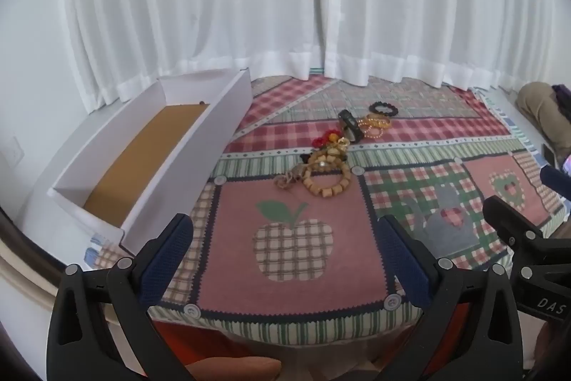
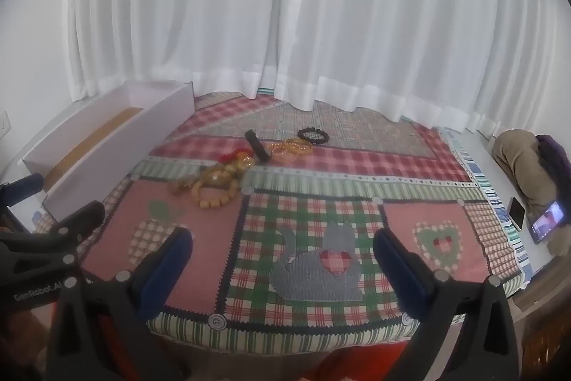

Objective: Organize jewelry

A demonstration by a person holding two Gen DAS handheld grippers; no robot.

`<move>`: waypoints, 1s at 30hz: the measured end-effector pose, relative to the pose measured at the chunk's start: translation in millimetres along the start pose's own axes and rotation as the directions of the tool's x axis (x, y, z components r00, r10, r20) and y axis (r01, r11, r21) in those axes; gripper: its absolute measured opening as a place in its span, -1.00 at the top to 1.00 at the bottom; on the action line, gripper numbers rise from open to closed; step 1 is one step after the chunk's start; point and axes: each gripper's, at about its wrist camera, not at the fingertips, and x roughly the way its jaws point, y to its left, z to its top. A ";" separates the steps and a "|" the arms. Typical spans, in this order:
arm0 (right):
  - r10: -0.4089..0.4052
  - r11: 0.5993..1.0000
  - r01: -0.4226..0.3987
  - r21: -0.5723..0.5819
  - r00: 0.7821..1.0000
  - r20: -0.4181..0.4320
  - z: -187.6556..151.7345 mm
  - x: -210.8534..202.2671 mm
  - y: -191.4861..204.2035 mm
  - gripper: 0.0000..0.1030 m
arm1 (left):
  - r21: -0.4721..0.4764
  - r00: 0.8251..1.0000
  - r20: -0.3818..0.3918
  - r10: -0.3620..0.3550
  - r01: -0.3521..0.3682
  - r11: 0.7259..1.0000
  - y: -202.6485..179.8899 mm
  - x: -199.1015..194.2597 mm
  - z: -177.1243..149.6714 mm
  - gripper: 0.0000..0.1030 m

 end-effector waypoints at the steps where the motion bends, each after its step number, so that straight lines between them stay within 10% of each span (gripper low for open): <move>1: -0.001 1.000 0.001 -0.002 1.000 0.003 0.2 0.0 -0.3 -1.00 | 0.013 1.000 0.019 0.007 -0.007 1.000 -3.1 -3.8 -1.5 -0.99; 30: -0.003 1.000 0.003 0.006 1.000 -0.001 -3.7 -1.5 -2.4 -1.00 | 0.004 1.000 -0.003 -0.011 0.011 1.000 2.6 -0.7 -0.6 -0.99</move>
